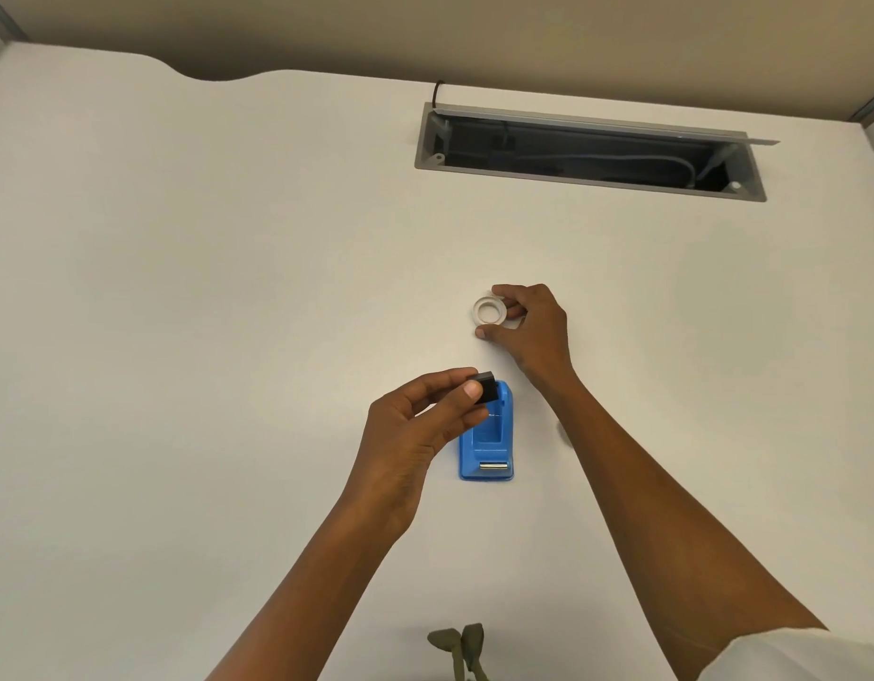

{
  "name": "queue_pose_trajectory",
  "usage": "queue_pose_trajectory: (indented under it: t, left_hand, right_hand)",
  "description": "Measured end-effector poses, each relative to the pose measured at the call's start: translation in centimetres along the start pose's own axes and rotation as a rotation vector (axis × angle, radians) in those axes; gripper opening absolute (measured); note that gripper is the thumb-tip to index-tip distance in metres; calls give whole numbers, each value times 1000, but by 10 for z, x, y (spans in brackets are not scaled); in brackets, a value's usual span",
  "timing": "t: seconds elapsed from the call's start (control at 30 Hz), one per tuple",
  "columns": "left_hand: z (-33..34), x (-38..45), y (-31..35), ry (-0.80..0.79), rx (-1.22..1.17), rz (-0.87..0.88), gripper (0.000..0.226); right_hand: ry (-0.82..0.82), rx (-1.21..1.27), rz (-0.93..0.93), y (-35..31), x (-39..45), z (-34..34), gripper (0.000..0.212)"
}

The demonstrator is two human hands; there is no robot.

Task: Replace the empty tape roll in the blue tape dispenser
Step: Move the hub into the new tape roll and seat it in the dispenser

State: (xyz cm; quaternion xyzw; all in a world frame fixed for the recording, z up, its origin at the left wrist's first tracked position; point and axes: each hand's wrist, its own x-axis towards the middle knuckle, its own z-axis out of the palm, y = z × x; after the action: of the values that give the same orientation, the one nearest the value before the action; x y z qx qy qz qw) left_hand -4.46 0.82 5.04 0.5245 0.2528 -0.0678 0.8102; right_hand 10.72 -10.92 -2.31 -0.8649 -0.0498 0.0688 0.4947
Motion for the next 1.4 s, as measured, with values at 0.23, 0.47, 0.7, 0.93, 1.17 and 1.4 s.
queue_pose_trajectory:
  t: [0.23, 0.47, 0.7, 0.93, 1.17, 1.4]
  left_hand:
    - [1, -1, 0, -23, 8, 10, 36]
    - [4, 0, -1, -30, 9, -2, 33]
    - [10, -3, -3, -38, 29, -7, 33]
    - [11, -9, -4, -49, 43, 13, 35]
    - [12, -14, -3, -55, 56, 24, 31]
    - [19, -17, 1, -94, 84, 79, 31]
  right_hand:
    - [0, 35, 14, 1, -7, -21, 51]
    - [-93, -137, 36, 20, -49, -86, 35]
    - [-449, -481, -70, 35, -96, -102, 58]
    - [-449, -556, -143, 43, -105, -102, 58]
    - [-273, -242, -95, 26, -111, -103, 48]
    - [-209, 365, 94, -27, -119, -105, 40]
